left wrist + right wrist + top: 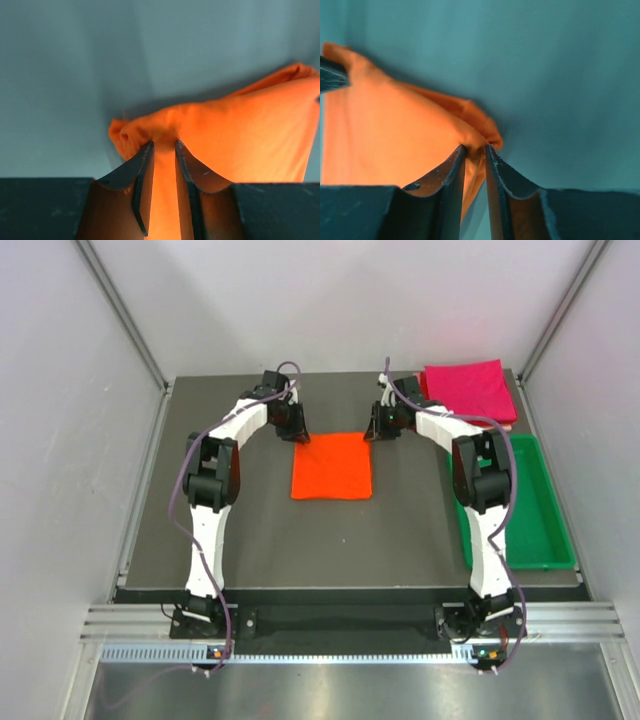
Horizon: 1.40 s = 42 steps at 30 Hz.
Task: Fold and stack the t-shirts
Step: Fold the tshirt, then neatly place the folded tshirt to the corner
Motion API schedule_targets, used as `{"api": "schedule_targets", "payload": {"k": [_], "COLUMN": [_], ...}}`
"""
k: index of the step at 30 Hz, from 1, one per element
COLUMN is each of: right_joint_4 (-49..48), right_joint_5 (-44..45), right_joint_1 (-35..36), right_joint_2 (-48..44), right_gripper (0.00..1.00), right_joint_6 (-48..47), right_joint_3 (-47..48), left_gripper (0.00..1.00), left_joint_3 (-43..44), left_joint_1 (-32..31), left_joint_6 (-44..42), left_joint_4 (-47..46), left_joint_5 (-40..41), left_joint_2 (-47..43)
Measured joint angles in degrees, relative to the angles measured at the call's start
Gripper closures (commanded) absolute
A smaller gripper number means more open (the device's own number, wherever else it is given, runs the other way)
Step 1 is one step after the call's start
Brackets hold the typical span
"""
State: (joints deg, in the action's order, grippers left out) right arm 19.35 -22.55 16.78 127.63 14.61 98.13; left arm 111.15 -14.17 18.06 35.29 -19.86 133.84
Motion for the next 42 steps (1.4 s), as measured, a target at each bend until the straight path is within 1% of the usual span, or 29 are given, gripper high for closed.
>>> {"api": "schedule_targets", "payload": {"k": [3,8,10,11,14,15,17,18,19,20,22,23,24,27,30,33,38,42], "right_joint_4": [-0.31,-0.37,-0.44,-0.42,-0.57,-1.01,-1.81,-1.95,-2.14,-2.19,-2.82,-3.10,-3.63,-5.01,-5.44,-5.79,-6.64,-7.17], "right_joint_5": [-0.57,-0.94,-1.14,-1.18,-1.25,-1.36,-1.60,-1.79,-2.01,-2.32,-2.93,-3.30,-3.67,-4.24,-4.59,-4.52,-4.13,-4.00], "right_joint_1": [-0.22,-1.20,-1.86,-2.12,-3.10,-3.28,-3.45,-3.45,-3.43,-3.37,-3.17,-2.99,-2.91,-2.29,-1.49,-0.68,0.20,0.74], "right_joint_2": [3.04,3.10,3.10,3.10,2.99,2.75,1.25,0.48,-0.63,-1.68,-2.86,-3.30,-3.52,-3.52,-3.26,-2.58,-1.42,-0.85], "right_gripper": [0.80,0.79,0.77,0.75,0.64,0.57,0.53,0.48,0.46,0.45,0.44,0.43,0.42,0.41,0.41,0.41,0.42,0.47], "right_joint_6": [0.17,0.55,0.61,0.61,0.90,1.05,1.57,1.55,1.77,1.86,1.92,1.95,1.95,1.99,1.99,1.92,1.81,1.49], "right_joint_3": [1.44,2.05,2.10,2.10,1.99,1.55,-0.74,-1.86,-3.26,-4.42,-5.62,-6.01,-6.23,-6.88,-7.37,-7.30,-6.82,-6.23], "left_gripper": [0.71,0.69,0.69,0.68,0.67,0.67,0.67,0.67,0.67,0.67,0.67,0.67,0.67,0.67,0.67,0.67,0.67,0.67], "left_joint_3": [2.38,3.61,4.55,5.05,7.65,8.37,8.85,8.83,8.50,7.58,3.50,0.09,-1.05,-9.84,-20.37,-27.45,-36.22,-37.62], "left_joint_1": [0.11,0.37,0.59,0.72,1.49,1.77,2.14,2.25,2.43,2.51,2.58,2.56,2.54,2.45,2.43,2.43,2.40,2.38], "left_joint_6": [-0.02,-0.02,-0.04,-0.11,-0.28,-0.28,-0.42,-0.50,-0.70,-0.81,-1.16,-1.53,-1.60,-1.53,-0.76,0.02,1.27,1.20], "left_joint_4": [-0.33,-0.59,-0.35,-0.20,0.61,0.79,1.57,2.49,3.76,4.17,5.25,6.23,6.80,6.16,3.43,2.03,-1.22,-0.98], "left_joint_5": [0.24,0.13,0.17,0.22,-0.20,-0.31,-0.35,-0.33,-0.42,-0.48,-0.66,-0.85,-0.96,-1.81,-3.61,-4.85,-5.99,-6.05], "left_joint_2": [1.73,2.56,2.62,2.62,2.62,2.49,1.66,1.16,0.04,-1.05,-5.18,-8.66,-10.05,-18.78,-28.11,-33.75,-37.81,-37.90]}}
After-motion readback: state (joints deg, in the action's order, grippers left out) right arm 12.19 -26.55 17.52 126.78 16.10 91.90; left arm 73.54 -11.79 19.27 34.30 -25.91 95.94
